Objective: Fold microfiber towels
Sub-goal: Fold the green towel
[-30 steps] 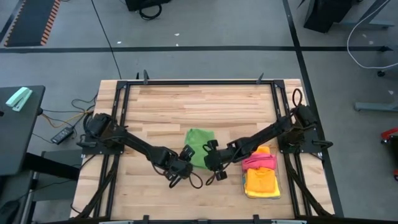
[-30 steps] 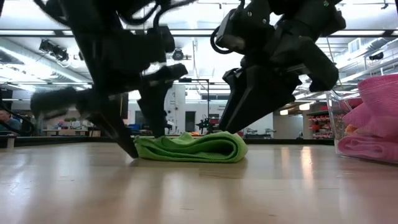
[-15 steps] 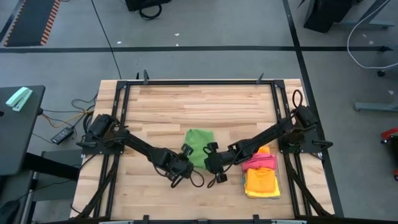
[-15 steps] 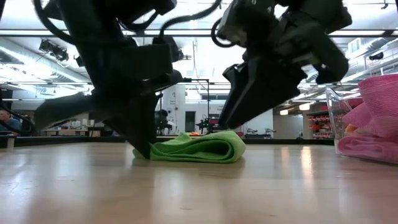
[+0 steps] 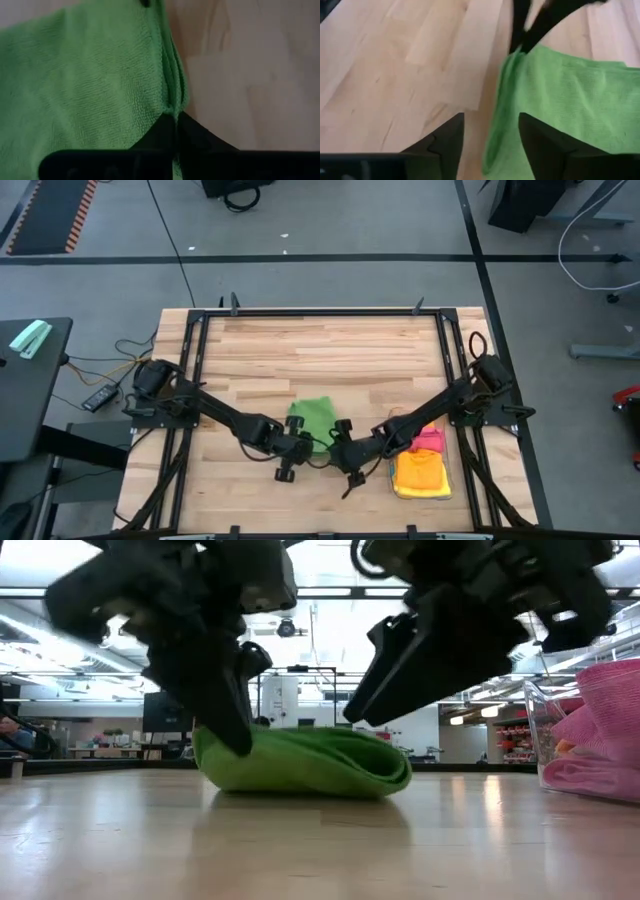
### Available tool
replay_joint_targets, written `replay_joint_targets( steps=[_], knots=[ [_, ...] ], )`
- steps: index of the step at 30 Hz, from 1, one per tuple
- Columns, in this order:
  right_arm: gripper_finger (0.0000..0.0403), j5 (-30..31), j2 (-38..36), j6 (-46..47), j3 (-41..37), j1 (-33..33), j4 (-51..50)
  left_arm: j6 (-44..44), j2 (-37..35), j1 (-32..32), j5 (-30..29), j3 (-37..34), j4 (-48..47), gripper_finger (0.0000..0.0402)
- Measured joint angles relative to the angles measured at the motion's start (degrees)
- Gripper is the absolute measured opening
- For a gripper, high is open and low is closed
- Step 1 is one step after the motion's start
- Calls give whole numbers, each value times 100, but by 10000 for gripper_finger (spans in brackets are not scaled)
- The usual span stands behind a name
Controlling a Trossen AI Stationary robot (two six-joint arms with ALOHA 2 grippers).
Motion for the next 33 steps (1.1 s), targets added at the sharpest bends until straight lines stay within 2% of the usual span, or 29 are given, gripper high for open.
replay_joint_targets(
  steps=[4,11,17,21,26,30,33],
  knots=[
    [231,450,153,-33,2,235,82,-655,-36,-37,-5,1,126,28],
    [276,1480,478,-327,79,419,385,-1183,-34,-99,-19,0,309,12],
    [284,1620,622,-587,77,409,448,-1443,-34,-97,-30,2,400,27],
    [284,1650,733,-741,73,375,276,-1485,-34,-98,-30,2,451,16],
    [252,1727,747,-617,74,269,-153,-1616,-34,-107,-72,2,422,15],
    [191,1601,747,-572,72,258,-236,-1653,-34,-125,-134,2,334,36],
    [136,1395,746,-575,72,264,-246,-1656,-34,-147,-161,2,304,31]
  ],
)
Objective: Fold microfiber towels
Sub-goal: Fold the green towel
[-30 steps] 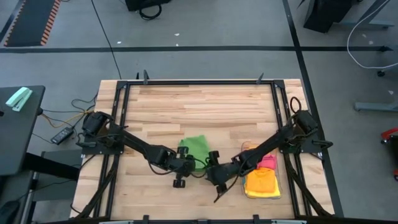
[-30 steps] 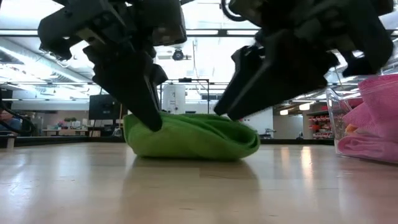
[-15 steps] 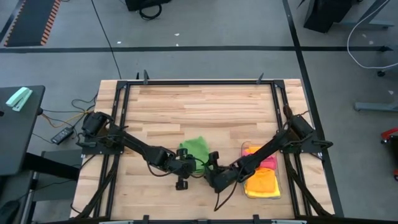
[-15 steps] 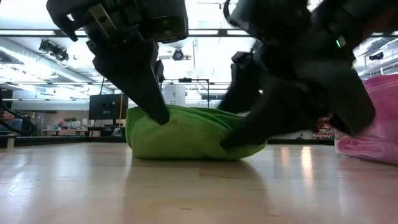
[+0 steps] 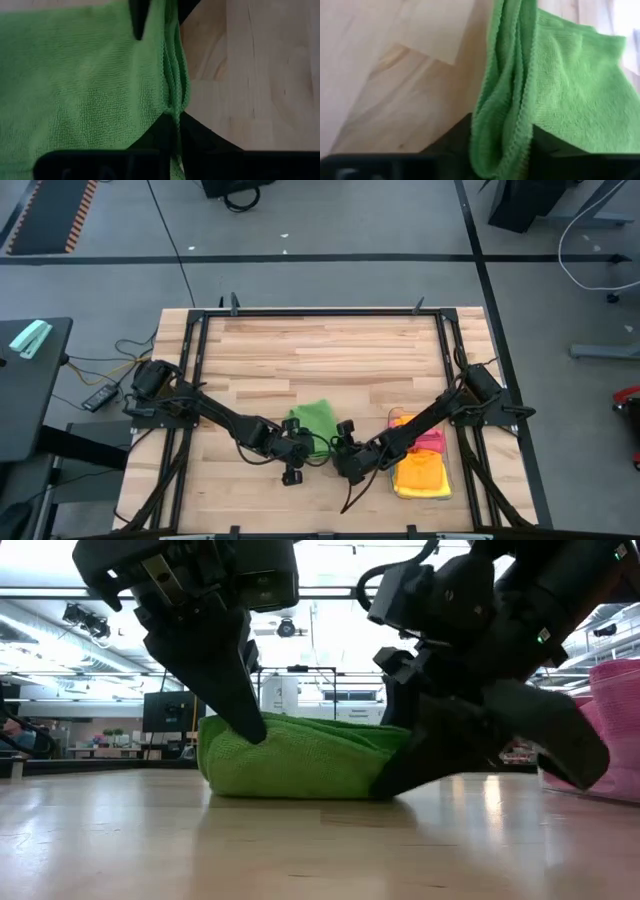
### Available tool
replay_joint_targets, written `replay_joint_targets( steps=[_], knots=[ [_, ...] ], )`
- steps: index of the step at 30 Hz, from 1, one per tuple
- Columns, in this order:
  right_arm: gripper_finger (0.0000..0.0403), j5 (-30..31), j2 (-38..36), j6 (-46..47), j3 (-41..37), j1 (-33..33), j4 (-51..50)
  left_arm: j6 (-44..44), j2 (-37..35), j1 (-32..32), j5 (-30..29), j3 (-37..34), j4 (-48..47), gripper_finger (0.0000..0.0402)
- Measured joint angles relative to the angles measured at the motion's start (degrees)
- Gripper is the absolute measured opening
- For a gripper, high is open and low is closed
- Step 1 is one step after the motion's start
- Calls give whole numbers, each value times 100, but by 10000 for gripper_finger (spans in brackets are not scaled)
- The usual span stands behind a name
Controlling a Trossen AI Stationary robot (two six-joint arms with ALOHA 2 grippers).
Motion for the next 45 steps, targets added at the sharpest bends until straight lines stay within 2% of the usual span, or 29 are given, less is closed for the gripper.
replay_joint_targets(
  steps=[4,7,10,14,18,25,32,36,45],
  knots=[
    [64,-362,-118,-21,2,41,-25,12,34,-121,-26,0,117,17],
    [31,-900,-288,24,2,61,-134,12,66,-288,-26,0,303,19],
    [20,-1738,-487,233,8,59,-195,-37,66,-451,71,4,550,32],
    [19,-2915,-666,525,60,77,-212,-138,66,-616,512,9,1166,34],
    [19,-3474,-716,579,279,111,-367,-234,56,-661,695,11,1390,20],
    [18,-3467,-721,469,790,-22,-1703,-248,-70,-489,686,11,1225,30],
    [18,-3490,-719,429,675,-409,-1800,-273,-66,-198,685,11,522,24],
    [18,-3552,-718,203,671,-575,-1828,-244,-61,-191,688,11,470,20],
    [18,-3608,-714,-223,645,-928,-1978,-39,-40,-211,560,-13,-284,43]
  ],
)
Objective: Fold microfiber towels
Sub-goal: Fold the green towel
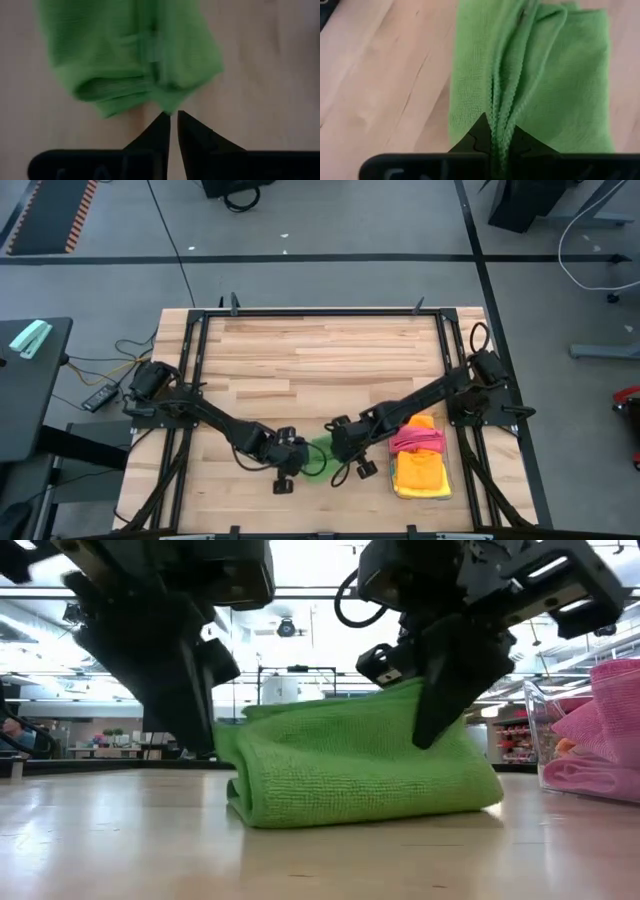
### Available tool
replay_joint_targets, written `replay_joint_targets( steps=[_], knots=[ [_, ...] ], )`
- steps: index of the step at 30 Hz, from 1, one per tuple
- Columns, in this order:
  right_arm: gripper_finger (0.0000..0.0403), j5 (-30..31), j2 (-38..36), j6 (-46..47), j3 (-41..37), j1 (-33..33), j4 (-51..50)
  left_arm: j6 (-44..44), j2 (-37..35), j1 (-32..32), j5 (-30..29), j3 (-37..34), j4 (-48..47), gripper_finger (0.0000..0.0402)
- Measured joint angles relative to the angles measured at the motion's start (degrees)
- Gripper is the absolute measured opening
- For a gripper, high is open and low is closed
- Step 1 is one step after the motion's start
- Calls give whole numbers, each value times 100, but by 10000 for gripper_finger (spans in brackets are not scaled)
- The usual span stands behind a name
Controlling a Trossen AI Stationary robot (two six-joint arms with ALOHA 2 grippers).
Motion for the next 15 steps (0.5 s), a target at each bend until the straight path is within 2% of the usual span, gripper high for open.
replay_joint_targets(
  steps=[15],
  knots=[
    [18,-51,105,-531,16,-389,90,828,-102,300,-200,17,-509,11]
  ],
)
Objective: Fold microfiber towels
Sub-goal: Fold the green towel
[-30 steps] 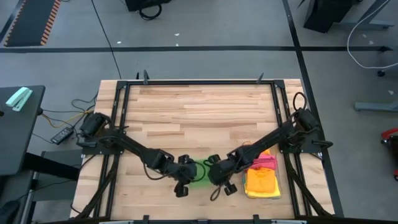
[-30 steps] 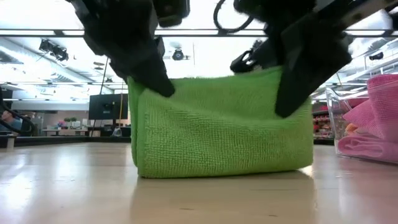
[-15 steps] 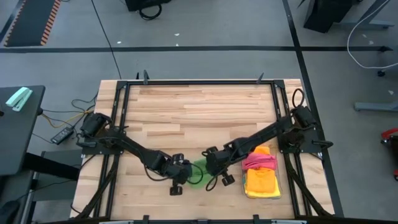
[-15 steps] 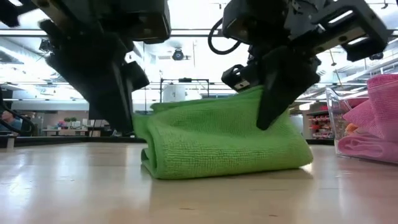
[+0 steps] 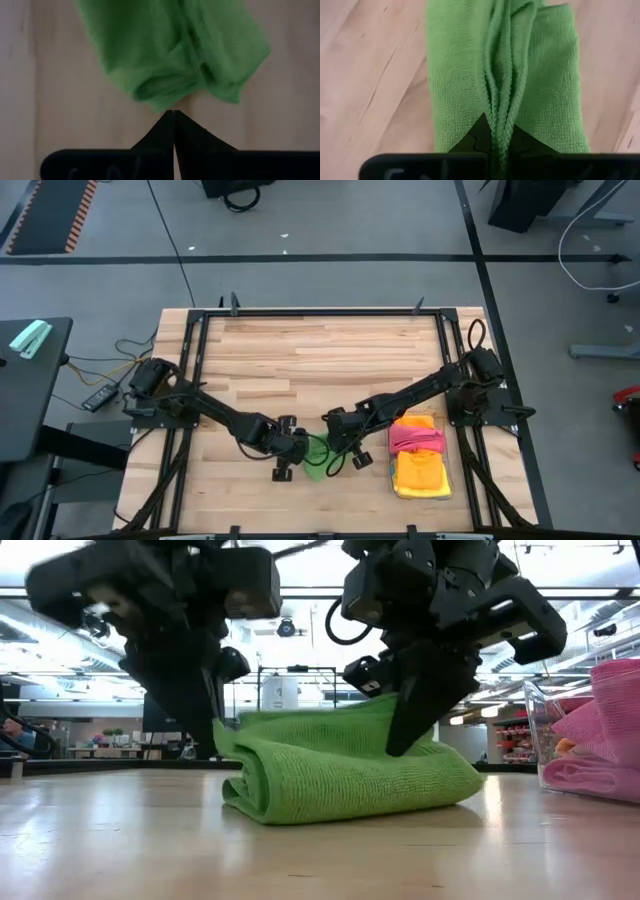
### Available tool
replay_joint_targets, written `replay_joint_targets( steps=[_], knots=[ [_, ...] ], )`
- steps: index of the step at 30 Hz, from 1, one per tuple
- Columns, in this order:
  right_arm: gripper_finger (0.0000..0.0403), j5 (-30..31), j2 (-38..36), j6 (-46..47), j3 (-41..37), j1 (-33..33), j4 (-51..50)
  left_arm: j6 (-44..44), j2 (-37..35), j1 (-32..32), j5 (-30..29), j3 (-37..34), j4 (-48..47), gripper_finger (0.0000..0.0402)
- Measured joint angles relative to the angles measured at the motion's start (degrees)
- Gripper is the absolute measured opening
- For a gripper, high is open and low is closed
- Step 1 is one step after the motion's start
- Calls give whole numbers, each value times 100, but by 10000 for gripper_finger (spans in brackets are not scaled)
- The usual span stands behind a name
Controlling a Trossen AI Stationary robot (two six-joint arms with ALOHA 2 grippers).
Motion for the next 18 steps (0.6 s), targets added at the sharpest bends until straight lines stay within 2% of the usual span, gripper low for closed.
replay_joint_targets(
  steps=[6,11,18],
  knots=[
    [18,-24,0,-88,-1,-119,-59,0,42,113,-76,-4,-495,22],
    [19,-187,0,-104,-1,-230,-65,78,200,135,-346,0,-306,24],
    [49,-266,0,-184,-1,-270,-55,446,431,133,-433,-6,30,9]
  ],
)
